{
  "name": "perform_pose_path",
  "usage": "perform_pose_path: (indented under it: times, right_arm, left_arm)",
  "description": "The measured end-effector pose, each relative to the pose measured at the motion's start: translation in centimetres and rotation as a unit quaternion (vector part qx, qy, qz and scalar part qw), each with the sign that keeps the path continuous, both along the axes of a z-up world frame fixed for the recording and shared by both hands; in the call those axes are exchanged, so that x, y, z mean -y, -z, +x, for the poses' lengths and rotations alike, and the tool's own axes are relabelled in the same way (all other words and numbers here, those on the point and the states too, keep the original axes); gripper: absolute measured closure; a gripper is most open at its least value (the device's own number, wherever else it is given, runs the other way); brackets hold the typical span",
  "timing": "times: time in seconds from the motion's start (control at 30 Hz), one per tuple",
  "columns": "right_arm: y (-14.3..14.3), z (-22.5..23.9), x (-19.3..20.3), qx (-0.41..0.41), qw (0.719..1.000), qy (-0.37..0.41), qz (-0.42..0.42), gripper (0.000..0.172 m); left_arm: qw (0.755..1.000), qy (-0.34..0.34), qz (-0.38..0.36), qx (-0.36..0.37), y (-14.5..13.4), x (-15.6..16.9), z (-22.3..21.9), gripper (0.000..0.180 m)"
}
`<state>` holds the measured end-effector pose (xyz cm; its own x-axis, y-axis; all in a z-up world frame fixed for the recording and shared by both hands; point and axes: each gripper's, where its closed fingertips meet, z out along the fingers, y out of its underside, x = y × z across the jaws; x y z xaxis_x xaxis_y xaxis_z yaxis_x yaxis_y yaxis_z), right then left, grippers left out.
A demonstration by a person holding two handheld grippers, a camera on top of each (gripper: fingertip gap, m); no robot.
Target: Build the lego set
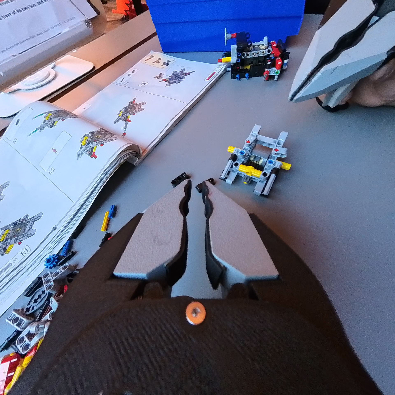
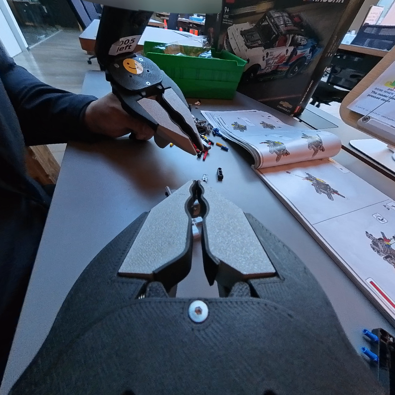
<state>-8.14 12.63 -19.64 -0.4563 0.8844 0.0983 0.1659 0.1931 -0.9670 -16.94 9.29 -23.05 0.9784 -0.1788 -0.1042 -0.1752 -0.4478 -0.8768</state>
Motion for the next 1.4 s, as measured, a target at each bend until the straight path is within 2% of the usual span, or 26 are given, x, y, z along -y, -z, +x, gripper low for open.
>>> perform_pose_path:
  times: [0.3, 0.63, 1.03, 1.4]
  right_arm:
    - [-0.2, -0.1, -0.8, -0.002, 1.000, 0.006, -0.010, 0.172]
    - [-1.4, -1.5, -3.3, -0.043, 0.998, 0.044, -0.034, 0.172]
    - [-1.5, -5.1, -2.9, -0.047, 0.998, -0.010, -0.028, 0.172]
    - [-1.8, -5.2, -3.2, -0.039, 0.996, -0.029, -0.072, 0.172]
  left_arm:
    - [1.000, 0.001, 0.013, 0.015, -0.5, 0.2, -0.1, 0.173]
    - [0.999, -0.002, 0.016, 0.043, -0.7, 0.2, -0.4, 0.173]
    - [0.999, -0.006, 0.005, 0.052, -0.4, 0.0, -0.6, 0.173]
    - [0.997, -0.007, 0.006, 0.076, -0.5, 0.0, -0.8, 0.174]
